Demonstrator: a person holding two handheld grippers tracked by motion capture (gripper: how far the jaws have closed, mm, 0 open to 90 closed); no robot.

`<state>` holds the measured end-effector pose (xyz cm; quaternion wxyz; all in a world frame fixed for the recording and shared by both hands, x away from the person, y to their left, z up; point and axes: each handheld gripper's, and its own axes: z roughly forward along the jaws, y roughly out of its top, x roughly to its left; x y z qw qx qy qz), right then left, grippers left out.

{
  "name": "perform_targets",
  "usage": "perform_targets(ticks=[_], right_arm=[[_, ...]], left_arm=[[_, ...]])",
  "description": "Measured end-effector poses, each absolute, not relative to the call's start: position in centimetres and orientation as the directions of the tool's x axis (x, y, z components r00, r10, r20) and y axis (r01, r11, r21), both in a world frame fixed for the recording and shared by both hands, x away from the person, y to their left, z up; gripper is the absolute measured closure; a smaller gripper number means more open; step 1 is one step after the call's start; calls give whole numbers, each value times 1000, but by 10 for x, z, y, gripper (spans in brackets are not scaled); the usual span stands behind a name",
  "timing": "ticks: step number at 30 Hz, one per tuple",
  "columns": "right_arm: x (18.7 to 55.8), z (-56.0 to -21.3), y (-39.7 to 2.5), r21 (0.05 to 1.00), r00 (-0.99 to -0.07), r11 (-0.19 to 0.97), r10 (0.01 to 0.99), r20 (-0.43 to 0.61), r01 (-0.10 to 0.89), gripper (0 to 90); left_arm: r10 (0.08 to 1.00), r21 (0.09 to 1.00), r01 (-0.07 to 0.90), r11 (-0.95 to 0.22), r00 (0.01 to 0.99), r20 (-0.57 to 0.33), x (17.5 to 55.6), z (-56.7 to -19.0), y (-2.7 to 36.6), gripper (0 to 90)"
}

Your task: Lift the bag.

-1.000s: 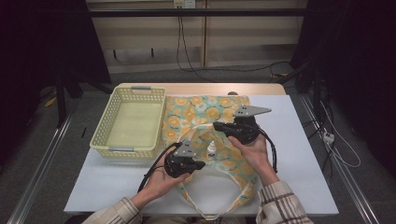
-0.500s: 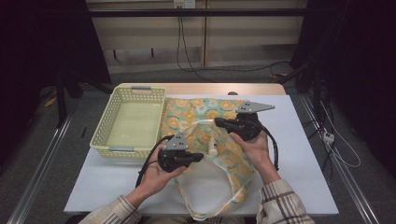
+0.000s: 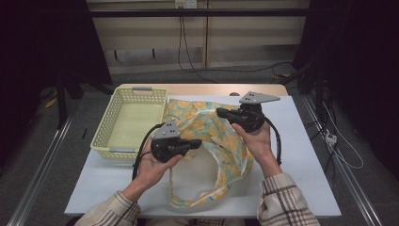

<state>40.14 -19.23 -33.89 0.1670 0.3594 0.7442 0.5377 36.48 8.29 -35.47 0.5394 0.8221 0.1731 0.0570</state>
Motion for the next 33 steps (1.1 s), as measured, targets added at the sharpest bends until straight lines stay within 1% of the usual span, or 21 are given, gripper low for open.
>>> perform_targets(ticks=[3,6,16,21,28,33], right_arm=[[405,-333,-195,925,-679,163,723,125,343,900],[408,-328,-197,929,-675,144,725,136,341,900],[414,-304,-200,944,-671,133,733,111,302,900],[415,-289,-198,953,-679,120,727,106,278,900],[423,-277,-199,957,-667,117,739,95,265,900],[422,-256,-200,966,-666,108,742,78,233,900]], left_arm=[[355,919,216,-329,930,-92,367,-344,83,900],[362,933,208,-295,928,-93,369,-334,84,900],[375,955,174,-240,924,-74,373,-308,87,900],[384,963,170,-207,920,-80,375,-292,90,900],[402,974,133,-185,914,-49,377,-269,94,900],[391,982,95,-160,920,-25,376,-247,96,900]])
